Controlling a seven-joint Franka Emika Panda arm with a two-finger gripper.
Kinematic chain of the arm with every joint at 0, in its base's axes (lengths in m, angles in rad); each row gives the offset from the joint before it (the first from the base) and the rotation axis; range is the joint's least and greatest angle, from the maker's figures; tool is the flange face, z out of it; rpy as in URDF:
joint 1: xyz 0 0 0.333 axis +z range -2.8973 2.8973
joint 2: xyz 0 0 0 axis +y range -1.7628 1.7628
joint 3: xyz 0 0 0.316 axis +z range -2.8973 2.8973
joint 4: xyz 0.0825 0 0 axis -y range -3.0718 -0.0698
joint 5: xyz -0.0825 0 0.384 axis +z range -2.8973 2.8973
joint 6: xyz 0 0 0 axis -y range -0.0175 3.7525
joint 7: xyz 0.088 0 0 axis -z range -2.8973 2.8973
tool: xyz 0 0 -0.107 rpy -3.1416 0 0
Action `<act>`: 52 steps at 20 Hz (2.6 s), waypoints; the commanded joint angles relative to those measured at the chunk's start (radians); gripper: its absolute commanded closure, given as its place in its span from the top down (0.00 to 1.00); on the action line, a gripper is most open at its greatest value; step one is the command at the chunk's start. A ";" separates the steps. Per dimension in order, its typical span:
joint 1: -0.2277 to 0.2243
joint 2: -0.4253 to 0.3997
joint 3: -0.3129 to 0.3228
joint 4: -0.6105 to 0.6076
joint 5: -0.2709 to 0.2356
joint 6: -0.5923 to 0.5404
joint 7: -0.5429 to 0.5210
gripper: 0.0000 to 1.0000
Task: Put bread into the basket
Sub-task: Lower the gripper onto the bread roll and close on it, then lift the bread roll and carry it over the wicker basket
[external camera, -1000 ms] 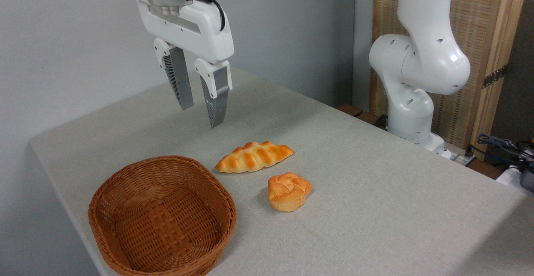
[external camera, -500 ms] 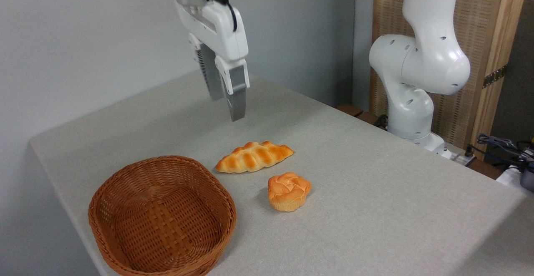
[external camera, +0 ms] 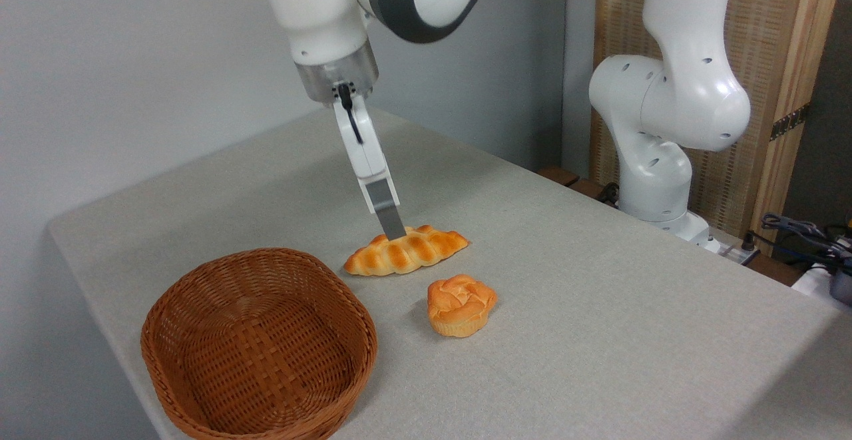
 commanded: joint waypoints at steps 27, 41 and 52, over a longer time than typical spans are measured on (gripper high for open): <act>0.003 0.028 -0.070 -0.168 -0.014 0.197 0.012 0.30; 0.008 0.178 0.033 0.347 -0.044 -0.122 -0.014 0.30; 0.001 0.419 0.080 0.463 -0.060 0.194 -0.149 0.86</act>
